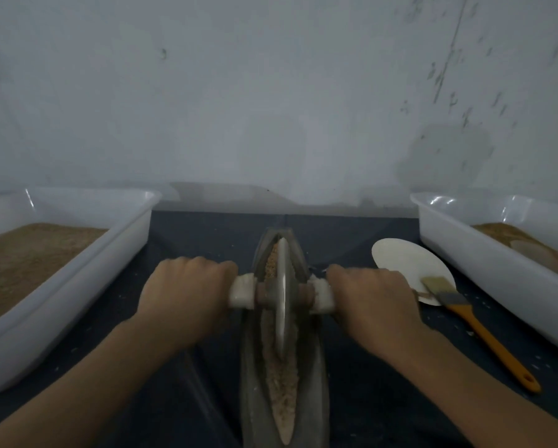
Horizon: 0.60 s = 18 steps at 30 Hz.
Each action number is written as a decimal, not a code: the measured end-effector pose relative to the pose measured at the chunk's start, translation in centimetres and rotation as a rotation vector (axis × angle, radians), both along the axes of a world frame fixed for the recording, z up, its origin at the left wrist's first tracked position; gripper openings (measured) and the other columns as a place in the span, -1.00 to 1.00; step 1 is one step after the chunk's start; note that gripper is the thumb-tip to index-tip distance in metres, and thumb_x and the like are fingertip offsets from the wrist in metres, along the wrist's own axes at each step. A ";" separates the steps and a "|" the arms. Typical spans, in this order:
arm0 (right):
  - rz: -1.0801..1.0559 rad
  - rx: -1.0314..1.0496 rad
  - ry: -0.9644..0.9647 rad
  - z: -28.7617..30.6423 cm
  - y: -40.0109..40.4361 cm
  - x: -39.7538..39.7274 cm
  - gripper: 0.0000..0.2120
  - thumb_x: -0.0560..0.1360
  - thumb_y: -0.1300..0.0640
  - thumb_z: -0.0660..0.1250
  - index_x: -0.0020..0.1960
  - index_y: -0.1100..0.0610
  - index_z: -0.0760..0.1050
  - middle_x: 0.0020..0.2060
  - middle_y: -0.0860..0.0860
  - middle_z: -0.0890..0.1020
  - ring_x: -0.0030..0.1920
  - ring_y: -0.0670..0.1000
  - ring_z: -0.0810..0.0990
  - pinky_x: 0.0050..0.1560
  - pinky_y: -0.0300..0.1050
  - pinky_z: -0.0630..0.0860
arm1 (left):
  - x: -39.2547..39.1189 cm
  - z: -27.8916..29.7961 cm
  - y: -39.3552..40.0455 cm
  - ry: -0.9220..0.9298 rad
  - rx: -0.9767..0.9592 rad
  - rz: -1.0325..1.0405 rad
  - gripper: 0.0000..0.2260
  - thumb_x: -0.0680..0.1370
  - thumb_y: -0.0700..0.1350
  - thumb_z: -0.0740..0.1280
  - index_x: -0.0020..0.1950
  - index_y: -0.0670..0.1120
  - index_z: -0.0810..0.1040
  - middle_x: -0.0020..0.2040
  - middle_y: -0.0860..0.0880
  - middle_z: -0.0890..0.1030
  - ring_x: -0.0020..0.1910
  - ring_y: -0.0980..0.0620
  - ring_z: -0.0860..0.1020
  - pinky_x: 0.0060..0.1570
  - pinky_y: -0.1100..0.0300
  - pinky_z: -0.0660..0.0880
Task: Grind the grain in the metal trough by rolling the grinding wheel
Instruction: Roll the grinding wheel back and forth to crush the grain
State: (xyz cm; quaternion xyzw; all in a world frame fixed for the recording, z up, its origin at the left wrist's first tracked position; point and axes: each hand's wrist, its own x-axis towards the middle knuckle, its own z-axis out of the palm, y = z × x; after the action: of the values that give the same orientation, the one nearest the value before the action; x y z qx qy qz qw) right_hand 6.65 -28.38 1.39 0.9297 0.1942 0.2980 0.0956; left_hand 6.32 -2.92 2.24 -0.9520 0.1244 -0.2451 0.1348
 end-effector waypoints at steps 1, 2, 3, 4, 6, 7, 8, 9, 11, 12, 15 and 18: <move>-0.009 -0.033 -0.011 0.1 0.2 1.3 -0.67 0.20 0.09 0.53 -0.26 0.04 0.37 -0.47 -0.02 0.51 -0.54 0.04 0.42 -0.51 -0.16 0.17 | 1.1 -0.2 0.0 -0.007 -0.013 0.005 -0.77 0.36 0.11 0.34 -0.24 0.08 0.31 -0.33 0.04 0.55 -0.34 -0.05 0.57 -0.39 0.16 0.23; -0.015 -0.052 -0.018 0.2 0.4 2.6 -0.67 0.29 0.05 0.49 -0.22 0.02 0.31 -0.41 -0.03 0.53 -0.49 0.03 0.42 -0.48 -0.17 0.12 | 2.1 -0.4 -0.1 -0.020 -0.020 0.007 -0.78 0.36 0.09 0.35 -0.26 0.07 0.33 -0.35 0.03 0.54 -0.36 -0.07 0.56 -0.41 0.16 0.23; -0.031 -0.053 -0.013 0.4 0.6 3.6 -0.68 0.35 0.05 0.43 -0.19 0.01 0.25 -0.35 -0.03 0.56 -0.44 0.04 0.46 -0.47 -0.17 0.05 | 3.0 -0.6 -0.1 -0.038 -0.021 0.007 -0.78 0.35 0.07 0.37 -0.27 0.06 0.34 -0.38 0.03 0.53 -0.40 -0.08 0.55 -0.42 0.16 0.22; -0.054 -0.056 -0.015 0.6 0.8 4.4 -0.69 0.38 0.06 0.39 -0.17 0.00 0.22 -0.30 -0.03 0.58 -0.39 0.06 0.51 -0.47 -0.16 -0.01 | 3.7 -0.6 -0.1 -0.057 -0.023 0.008 -0.78 0.34 0.06 0.38 -0.28 0.05 0.34 -0.40 0.03 0.53 -0.42 -0.09 0.54 -0.43 0.16 0.21; -0.090 -0.067 -0.022 1.0 1.1 5.1 -0.74 0.39 0.10 0.37 -0.15 0.02 0.25 -0.26 -0.02 0.60 -0.32 0.07 0.57 -0.48 -0.14 -0.06 | 4.5 -0.7 -0.1 -0.074 -0.043 0.008 -0.80 0.37 0.07 0.36 -0.26 0.05 0.35 -0.38 0.02 0.53 -0.40 -0.09 0.54 -0.42 0.16 0.21; -0.094 -0.076 -0.015 1.2 1.3 4.9 -0.77 0.39 0.11 0.37 -0.13 0.03 0.29 -0.24 -0.03 0.60 -0.30 0.07 0.58 -0.48 -0.15 -0.05 | 4.5 -0.7 0.0 -0.076 -0.059 0.007 -0.81 0.39 0.08 0.34 -0.25 0.05 0.36 -0.36 0.03 0.53 -0.38 -0.08 0.54 -0.41 0.16 0.22; -0.091 -0.086 -0.002 1.6 1.4 4.4 -0.79 0.39 0.10 0.37 -0.11 0.03 0.33 -0.23 -0.03 0.60 -0.29 0.06 0.58 -0.48 -0.15 -0.01 | 4.2 -0.7 0.0 -0.069 -0.074 0.012 -0.82 0.41 0.08 0.32 -0.23 0.05 0.36 -0.35 0.04 0.52 -0.36 -0.07 0.54 -0.39 0.16 0.23; -0.077 -0.092 0.023 1.8 1.5 3.8 -0.79 0.40 0.09 0.38 -0.08 0.04 0.35 -0.22 -0.03 0.59 -0.28 0.06 0.58 -0.47 -0.16 0.07 | 3.6 -0.9 0.1 -0.054 -0.088 0.020 -0.81 0.43 0.09 0.31 -0.22 0.06 0.35 -0.35 0.05 0.50 -0.35 -0.04 0.53 -0.38 0.17 0.24; -0.018 -0.070 0.094 2.1 1.4 2.1 -0.80 0.42 0.10 0.36 -0.04 0.05 0.36 -0.19 -0.02 0.58 -0.24 0.06 0.58 -0.39 -0.12 0.26 | 2.0 -1.1 0.3 -0.015 -0.128 0.010 -0.78 0.43 0.12 0.31 -0.21 0.08 0.29 -0.36 0.07 0.43 -0.35 0.02 0.49 -0.37 0.18 0.25; -0.001 -0.064 0.124 2.0 1.2 1.2 -0.80 0.42 0.11 0.37 -0.03 0.05 0.37 -0.19 -0.02 0.58 -0.24 0.06 0.58 -0.35 -0.10 0.32 | 1.1 -1.1 0.4 -0.002 -0.133 0.002 -0.76 0.42 0.13 0.31 -0.22 0.09 0.26 -0.35 0.07 0.44 -0.34 0.04 0.50 -0.37 0.18 0.26; 0.035 -0.031 0.085 1.5 0.5 -2.4 -0.69 0.19 0.13 0.54 -0.19 0.04 0.44 -0.38 -0.02 0.56 -0.43 0.04 0.54 -0.46 -0.12 0.35 | -2.0 -0.5 0.5 -0.017 -0.063 -0.097 -0.58 0.24 0.12 0.44 -0.28 0.12 0.17 -0.40 0.08 0.48 -0.44 0.07 0.52 -0.46 0.20 0.19; 0.102 0.015 -0.013 1.1 -0.1 -4.6 -0.61 -0.03 0.19 0.57 -0.36 0.06 0.40 -0.55 -0.02 0.44 -0.60 0.02 0.40 -0.59 -0.14 0.26 | -4.0 0.3 0.5 -0.029 -0.084 -0.188 -0.39 -0.04 0.07 0.54 -0.31 0.12 0.13 -0.55 0.11 0.34 -0.64 0.06 0.36 -0.53 0.31 0.05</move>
State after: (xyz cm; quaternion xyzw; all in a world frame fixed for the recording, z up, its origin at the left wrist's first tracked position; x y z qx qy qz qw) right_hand 2.06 -28.52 2.49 0.9173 0.2387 0.3098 0.0746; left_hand 2.30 -2.41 2.49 -0.9373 0.2010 -0.2753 0.0730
